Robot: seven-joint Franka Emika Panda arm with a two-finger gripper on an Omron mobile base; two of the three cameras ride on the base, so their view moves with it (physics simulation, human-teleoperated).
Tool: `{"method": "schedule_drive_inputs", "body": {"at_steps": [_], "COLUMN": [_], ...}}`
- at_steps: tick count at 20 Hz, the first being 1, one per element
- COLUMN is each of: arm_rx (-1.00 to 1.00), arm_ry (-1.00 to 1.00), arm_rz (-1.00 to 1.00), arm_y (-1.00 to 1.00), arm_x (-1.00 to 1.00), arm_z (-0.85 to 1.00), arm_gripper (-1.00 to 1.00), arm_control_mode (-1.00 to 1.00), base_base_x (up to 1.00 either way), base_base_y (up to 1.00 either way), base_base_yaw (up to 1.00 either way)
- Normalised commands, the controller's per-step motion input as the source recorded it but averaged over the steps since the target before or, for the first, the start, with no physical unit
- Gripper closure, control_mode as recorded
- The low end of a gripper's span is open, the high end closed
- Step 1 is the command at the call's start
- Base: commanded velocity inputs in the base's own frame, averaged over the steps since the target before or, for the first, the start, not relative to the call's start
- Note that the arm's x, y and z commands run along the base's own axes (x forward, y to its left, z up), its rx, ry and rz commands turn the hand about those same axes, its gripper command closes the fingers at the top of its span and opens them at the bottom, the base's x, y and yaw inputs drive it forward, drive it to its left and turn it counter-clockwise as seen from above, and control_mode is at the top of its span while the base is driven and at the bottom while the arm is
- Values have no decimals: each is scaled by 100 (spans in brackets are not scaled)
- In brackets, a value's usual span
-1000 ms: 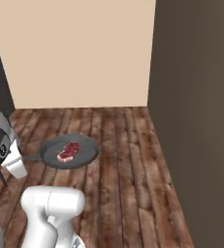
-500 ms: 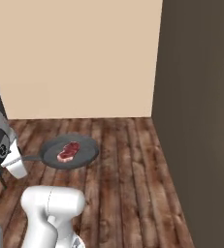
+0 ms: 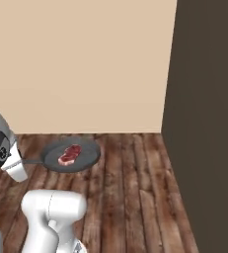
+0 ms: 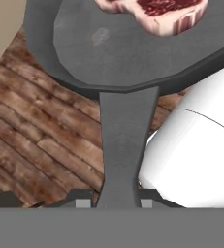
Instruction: Pick up the pan with the steak in it and place it on the dining table. Then place the steak on the plate.
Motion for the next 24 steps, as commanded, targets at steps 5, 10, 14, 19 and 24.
{"method": "schedule_drive_inputs", "body": {"at_steps": [5,10,14,19,24], "arm_rx": [0,0,0,0,0], "arm_ry": [0,0,0,0,0], "arm_rz": [0,0,0,0,0], "arm_y": [0,0,0,0,0], "arm_x": [0,0,0,0,0], "arm_z": [0,0,0,0,0], "arm_gripper": [100,100,100,100,100], "arm_control_mode": [100,100,100,100,100], "base_base_x": [93,14,0,0,0], "base_base_y": [0,0,0,0,0], "base_base_yaw": [17,45,50,50,50]}}
